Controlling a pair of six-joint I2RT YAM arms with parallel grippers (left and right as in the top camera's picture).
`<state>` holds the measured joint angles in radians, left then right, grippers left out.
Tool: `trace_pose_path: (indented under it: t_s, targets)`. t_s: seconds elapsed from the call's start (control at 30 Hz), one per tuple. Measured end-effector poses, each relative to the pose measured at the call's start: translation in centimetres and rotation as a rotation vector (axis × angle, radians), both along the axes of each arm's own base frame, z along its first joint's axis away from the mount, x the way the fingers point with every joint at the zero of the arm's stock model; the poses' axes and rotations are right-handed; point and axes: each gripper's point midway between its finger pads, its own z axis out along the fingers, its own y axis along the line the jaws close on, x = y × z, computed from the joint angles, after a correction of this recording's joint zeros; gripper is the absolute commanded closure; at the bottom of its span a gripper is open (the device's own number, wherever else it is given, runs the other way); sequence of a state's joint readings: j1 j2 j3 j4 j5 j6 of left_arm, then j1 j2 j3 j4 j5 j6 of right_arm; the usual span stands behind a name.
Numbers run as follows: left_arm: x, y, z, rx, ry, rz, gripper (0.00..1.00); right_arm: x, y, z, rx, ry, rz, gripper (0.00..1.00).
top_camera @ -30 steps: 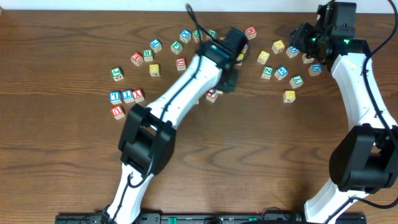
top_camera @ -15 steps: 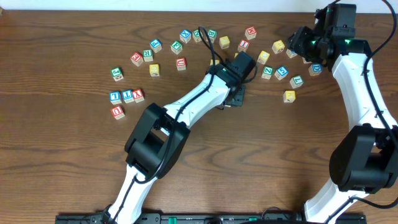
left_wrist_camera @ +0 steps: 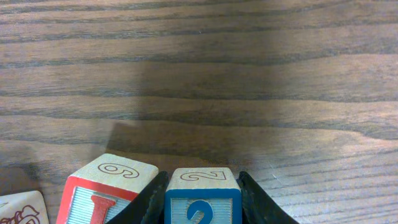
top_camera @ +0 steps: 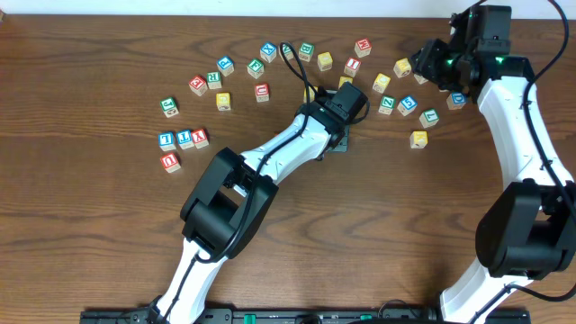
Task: Spell out AI2
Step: 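Carry the 2 block and place it right of the I block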
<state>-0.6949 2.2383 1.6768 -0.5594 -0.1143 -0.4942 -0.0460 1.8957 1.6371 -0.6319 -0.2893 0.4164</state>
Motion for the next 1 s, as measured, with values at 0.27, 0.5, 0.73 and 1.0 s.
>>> trace_pose_path:
  t_s: [0.27, 0.5, 0.73, 1.0]
  targets:
    - [0.3, 0.3, 0.1, -0.01, -0.004, 0.042, 0.68, -0.2, 0.5, -0.1, 0.0, 0.006, 0.013, 0.53]
    - [0.5, 0.6, 0.1, -0.023, -0.005, 0.093, 0.68, -0.2, 1.5, -0.1, -0.008, 0.003, 0.042, 0.51]
    - [0.2, 1.0, -0.1, -0.025, 0.011, 0.14, 0.62, -0.3, 2.3, -0.1, -0.019, -0.002, 0.072, 0.5]
    - [0.2, 1.1, -0.1, -0.029, 0.015, 0.163, 0.5, -0.3, 2.2, -0.1, -0.024, -0.003, 0.074, 0.49]
